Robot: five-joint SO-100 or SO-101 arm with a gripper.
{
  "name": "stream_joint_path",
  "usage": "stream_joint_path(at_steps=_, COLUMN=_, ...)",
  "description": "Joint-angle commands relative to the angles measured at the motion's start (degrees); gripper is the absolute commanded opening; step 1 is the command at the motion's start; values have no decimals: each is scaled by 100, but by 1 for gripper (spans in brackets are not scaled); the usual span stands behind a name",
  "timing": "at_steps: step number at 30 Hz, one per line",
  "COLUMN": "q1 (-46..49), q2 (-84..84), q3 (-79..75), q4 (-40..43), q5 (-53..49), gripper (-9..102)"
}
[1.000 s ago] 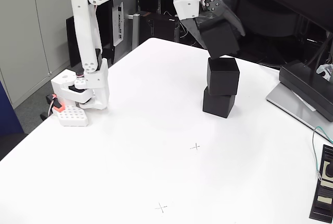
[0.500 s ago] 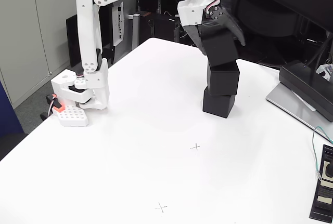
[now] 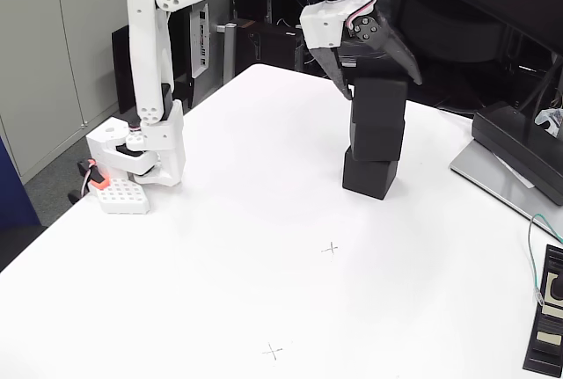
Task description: Stack the 3 blocks
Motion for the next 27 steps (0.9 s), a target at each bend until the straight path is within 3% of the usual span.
stream_joint_path(at_steps=1, q1=26, q2=35, q3=18, q4=-9, q5=53, gripper=43)
stream_joint_path(at_steps=17, q1=97, q2=290, q3=-53, q4=0, q5=44, gripper=47)
stream_joint_path(at_steps=27, q1=325, q2=2558, q3=-9, q4=0, q5=-703, gripper=42)
